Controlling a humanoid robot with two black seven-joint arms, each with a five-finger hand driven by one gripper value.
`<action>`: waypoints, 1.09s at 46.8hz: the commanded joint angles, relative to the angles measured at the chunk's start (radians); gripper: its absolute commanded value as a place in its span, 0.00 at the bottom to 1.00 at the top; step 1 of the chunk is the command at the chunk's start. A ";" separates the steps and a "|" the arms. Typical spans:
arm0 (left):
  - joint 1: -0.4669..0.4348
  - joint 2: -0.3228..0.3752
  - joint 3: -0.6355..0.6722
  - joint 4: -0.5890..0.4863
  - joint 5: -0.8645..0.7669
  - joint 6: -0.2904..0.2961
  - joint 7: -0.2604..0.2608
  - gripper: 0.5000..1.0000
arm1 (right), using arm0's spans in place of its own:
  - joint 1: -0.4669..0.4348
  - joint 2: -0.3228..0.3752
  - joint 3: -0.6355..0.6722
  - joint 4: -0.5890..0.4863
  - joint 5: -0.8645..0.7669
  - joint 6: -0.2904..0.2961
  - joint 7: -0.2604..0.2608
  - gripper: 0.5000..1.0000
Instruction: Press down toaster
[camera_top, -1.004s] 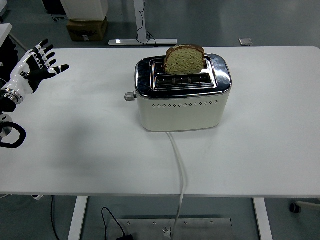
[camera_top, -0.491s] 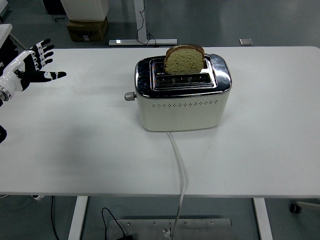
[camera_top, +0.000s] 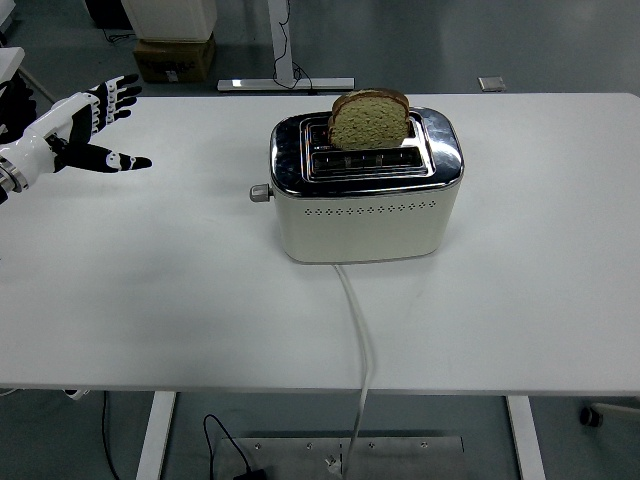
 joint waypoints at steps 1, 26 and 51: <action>0.002 0.014 0.000 -0.047 0.058 0.003 0.000 1.00 | 0.000 0.000 0.001 0.000 -0.001 0.000 0.000 1.00; 0.015 0.048 0.001 -0.173 0.306 0.003 0.002 1.00 | 0.000 0.000 -0.001 0.000 -0.001 0.000 0.000 1.00; 0.020 0.067 0.051 -0.286 0.520 0.000 0.005 1.00 | 0.000 0.000 0.001 0.000 -0.001 0.000 0.000 1.00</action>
